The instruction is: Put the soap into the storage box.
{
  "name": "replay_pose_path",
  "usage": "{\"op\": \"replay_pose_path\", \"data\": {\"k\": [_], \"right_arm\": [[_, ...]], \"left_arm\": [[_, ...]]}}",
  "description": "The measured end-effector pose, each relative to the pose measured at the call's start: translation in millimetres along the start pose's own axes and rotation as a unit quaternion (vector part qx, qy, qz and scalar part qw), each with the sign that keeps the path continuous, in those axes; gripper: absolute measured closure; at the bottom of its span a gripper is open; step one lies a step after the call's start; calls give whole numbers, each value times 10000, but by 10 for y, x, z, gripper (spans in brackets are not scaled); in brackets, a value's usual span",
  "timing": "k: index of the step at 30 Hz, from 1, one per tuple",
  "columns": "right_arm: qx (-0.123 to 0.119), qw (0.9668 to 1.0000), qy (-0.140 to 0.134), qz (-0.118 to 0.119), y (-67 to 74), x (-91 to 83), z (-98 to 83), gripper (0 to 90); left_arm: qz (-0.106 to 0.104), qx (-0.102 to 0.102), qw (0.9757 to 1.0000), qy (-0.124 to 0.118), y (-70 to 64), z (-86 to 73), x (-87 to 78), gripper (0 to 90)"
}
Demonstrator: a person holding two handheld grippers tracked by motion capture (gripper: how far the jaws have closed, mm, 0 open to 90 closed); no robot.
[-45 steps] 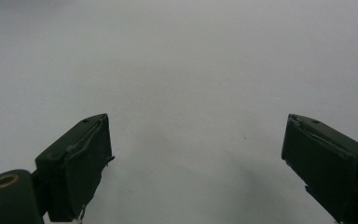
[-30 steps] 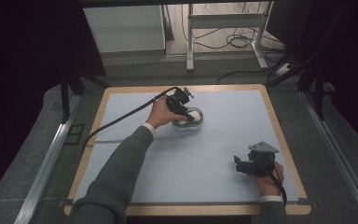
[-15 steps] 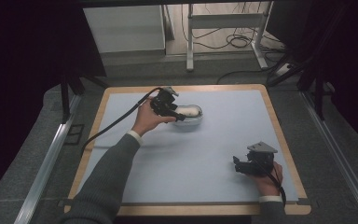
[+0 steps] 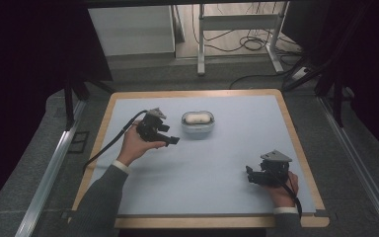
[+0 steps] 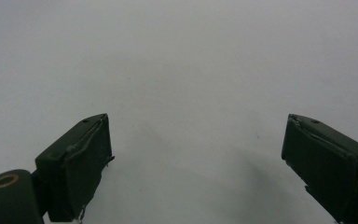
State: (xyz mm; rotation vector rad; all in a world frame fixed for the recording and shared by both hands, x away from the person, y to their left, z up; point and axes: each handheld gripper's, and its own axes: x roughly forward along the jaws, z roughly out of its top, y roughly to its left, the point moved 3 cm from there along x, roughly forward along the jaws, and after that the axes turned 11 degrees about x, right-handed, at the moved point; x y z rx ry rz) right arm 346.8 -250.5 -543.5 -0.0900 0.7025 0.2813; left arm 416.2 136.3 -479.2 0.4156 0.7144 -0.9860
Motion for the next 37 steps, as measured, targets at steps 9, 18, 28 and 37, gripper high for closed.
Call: {"op": "replay_pose_path", "data": {"k": [9, 18, 28, 37], "right_arm": [[-22, 10000, 38, -2, 24, 9, -9, 80], [-41, 10000, 53, -29, 25, 19, -14, 81], [-79, 9999, 60, -25, 47, 24, -14, 81], [-56, 9999, -89, -7, 23, -10, 16, 81]], "left_arm": [[187, -186, 9995, -180, -293, -493, -116, 290], [364, -568, 9977, -99, -483, -957, -139, 283], [479, -773, 9953, -347, -543, -1118, -264, 274], [482, -796, 9949, -396, -565, -1091, -263, 248]]}}
